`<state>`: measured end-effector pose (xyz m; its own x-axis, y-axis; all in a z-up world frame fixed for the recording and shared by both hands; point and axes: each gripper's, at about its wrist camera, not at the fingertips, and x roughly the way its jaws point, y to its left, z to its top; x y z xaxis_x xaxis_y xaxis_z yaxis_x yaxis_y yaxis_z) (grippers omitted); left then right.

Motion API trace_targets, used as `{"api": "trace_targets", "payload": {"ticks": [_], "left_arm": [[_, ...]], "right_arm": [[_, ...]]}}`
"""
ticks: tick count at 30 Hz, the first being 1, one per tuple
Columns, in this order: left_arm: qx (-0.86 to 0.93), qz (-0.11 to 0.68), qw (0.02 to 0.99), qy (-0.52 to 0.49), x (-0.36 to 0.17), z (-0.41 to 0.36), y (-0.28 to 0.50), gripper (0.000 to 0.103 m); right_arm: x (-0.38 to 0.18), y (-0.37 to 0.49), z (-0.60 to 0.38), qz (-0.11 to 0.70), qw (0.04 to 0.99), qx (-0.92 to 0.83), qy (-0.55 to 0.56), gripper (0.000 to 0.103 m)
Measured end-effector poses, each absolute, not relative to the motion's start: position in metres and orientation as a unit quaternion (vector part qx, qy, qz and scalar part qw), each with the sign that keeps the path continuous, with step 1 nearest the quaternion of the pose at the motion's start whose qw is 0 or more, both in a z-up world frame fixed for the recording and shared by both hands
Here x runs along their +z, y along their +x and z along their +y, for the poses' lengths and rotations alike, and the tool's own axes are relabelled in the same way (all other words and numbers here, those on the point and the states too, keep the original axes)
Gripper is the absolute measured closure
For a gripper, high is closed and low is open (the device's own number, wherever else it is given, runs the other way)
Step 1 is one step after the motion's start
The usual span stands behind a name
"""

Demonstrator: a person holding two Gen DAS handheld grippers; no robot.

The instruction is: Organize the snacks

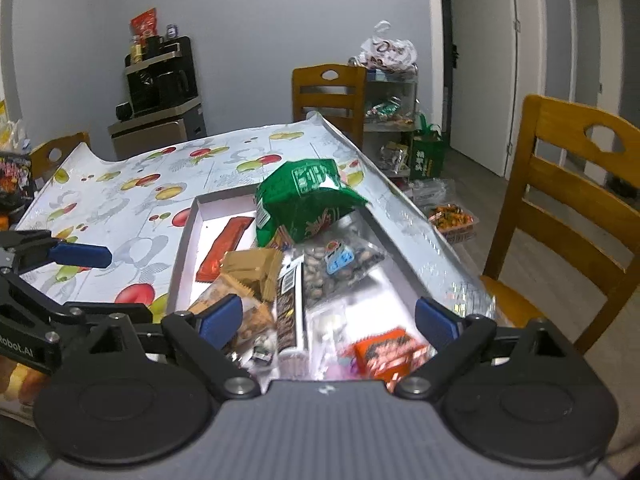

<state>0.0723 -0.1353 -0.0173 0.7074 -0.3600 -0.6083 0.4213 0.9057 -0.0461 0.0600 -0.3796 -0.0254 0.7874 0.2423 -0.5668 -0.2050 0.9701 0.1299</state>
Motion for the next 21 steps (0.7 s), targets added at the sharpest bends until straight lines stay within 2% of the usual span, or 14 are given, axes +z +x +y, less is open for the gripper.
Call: {"api": "trace_targets", "payload": {"ticks": [12,21], "left_arm": [[-0.219,0.334,0.915,0.061,-0.041,-0.111,0.036,0.000],[-0.212,0.360,0.906,0.068,-0.063,-0.100,0.031,0.000]], "right_arm": [[-0.041,-0.018,-0.343,0.312,0.944,0.086,0.063,0.007],[-0.062,-0.030,-0.321,0.345,0.936,0.051,0.052,0.007]]}}
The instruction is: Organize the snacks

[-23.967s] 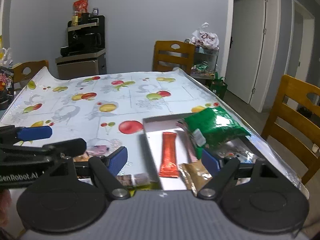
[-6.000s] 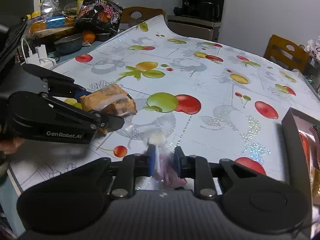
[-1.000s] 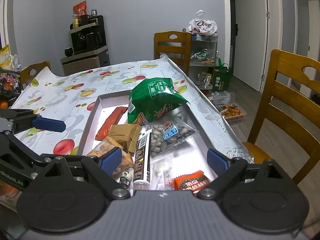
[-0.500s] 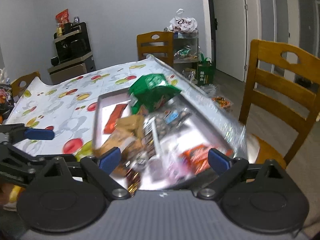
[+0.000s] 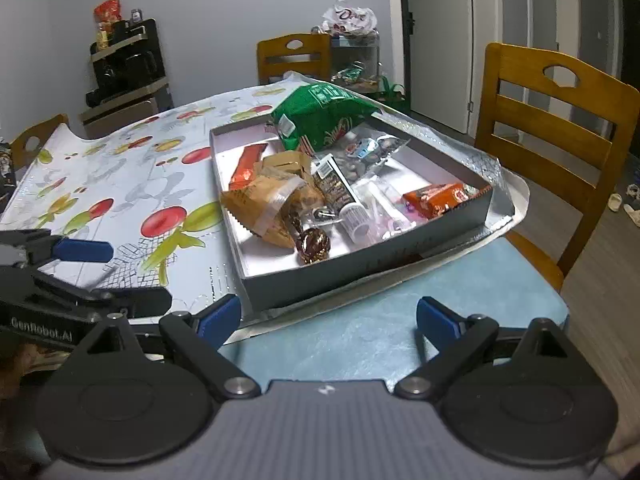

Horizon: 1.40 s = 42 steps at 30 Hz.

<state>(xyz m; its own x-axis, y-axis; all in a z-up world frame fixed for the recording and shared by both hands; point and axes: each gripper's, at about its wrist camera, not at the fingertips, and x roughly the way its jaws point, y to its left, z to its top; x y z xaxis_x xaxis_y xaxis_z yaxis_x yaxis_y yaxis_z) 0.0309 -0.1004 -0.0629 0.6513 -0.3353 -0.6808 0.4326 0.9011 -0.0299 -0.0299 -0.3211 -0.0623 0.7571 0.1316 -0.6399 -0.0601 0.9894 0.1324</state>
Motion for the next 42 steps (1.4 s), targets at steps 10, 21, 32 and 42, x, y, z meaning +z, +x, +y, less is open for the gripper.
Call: {"api": "trace_targets", "payload": {"ticks": [10,21,32,42], "left_arm": [[-0.213,0.370,0.902,0.061,-0.0673,-0.0975,0.0302,0.000],[-0.212,0.370,0.902,0.061,-0.0673,-0.0978,0.0301,0.000],[-0.213,0.370,0.902,0.062,-0.0673,-0.0985,0.0298,0.000],[-0.213,0.369,0.902,0.063,-0.0673,-0.0986,0.0299,0.000]], "right_arm": [[-0.0698,-0.0223,-0.3204,0.361,0.931,0.035,0.047,0.006],[-0.0708,-0.0225,-0.3178,0.360,0.932,0.039,0.035,0.003],[-0.0712,-0.0234,-0.3169,0.358,0.932,0.039,0.032,0.002],[-0.0720,-0.0237,-0.3162,0.357,0.933,0.040,0.030,0.001]]}}
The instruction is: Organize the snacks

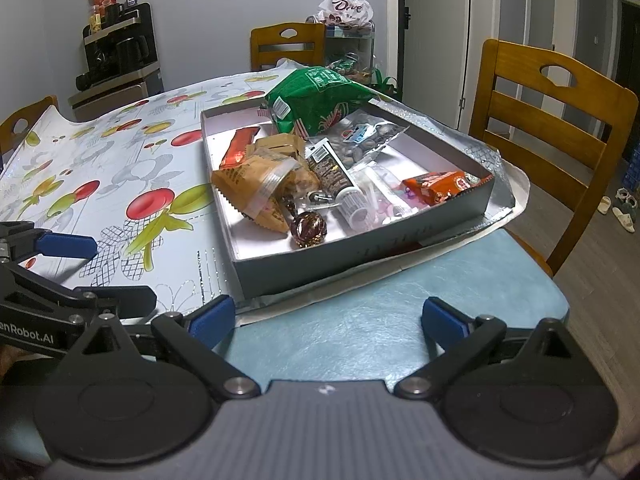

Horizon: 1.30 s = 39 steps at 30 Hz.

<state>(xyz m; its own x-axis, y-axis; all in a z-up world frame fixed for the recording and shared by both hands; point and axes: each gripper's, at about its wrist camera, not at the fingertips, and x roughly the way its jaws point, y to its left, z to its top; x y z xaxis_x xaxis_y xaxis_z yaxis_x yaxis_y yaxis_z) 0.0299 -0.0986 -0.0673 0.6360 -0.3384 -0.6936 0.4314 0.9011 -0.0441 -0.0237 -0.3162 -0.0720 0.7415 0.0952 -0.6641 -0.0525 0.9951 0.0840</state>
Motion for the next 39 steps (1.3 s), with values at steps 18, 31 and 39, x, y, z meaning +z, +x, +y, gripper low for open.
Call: {"api": "trace_targets", "payload": {"ticks": [18,31,39], "left_arm": [[-0.217,0.369,0.901,0.068,-0.0660,-0.1010,0.0274,0.000],[-0.217,0.368,0.901,0.069,-0.0655,-0.1001,0.0266,0.000],[-0.214,0.367,0.903,0.070,-0.0657,-0.0996,0.0269,0.000]], "right_arm": [[-0.0722,-0.0236,-0.3155,0.358,0.933,0.040,0.028,0.001],[-0.0724,-0.0236,-0.3156,0.357,0.933,0.040,0.028,0.001],[-0.0726,-0.0235,-0.3154,0.357,0.933,0.040,0.028,0.001]]}}
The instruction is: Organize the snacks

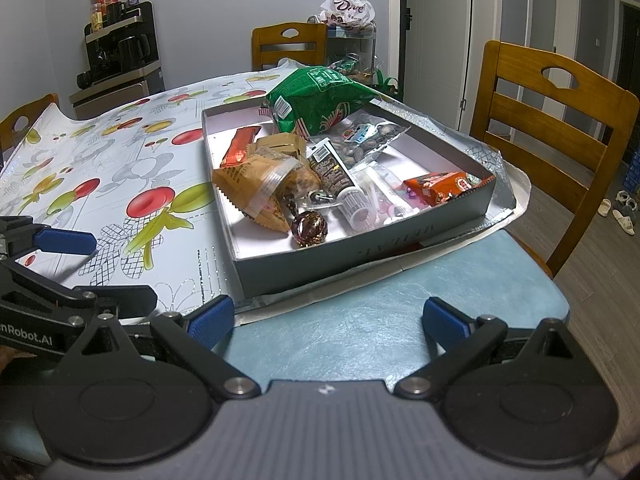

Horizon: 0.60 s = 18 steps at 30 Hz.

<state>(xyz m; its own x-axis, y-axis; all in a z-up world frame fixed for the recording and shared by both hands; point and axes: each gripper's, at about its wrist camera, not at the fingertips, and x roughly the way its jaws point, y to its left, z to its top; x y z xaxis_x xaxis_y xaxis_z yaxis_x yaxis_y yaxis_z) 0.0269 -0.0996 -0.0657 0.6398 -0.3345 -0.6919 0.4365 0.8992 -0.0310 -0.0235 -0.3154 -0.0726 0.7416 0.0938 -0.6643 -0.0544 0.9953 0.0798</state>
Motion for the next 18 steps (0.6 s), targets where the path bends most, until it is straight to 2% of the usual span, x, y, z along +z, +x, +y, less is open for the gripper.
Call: {"api": "trace_targets", "payload": {"ticks": [18], "left_arm": [[-0.223,0.334,0.913,0.074,-0.0610,-0.1003,0.0240,0.000]], "right_arm": [[-0.0728,-0.0228,-0.3149,0.358,0.933,0.039,0.024,0.001]]}}
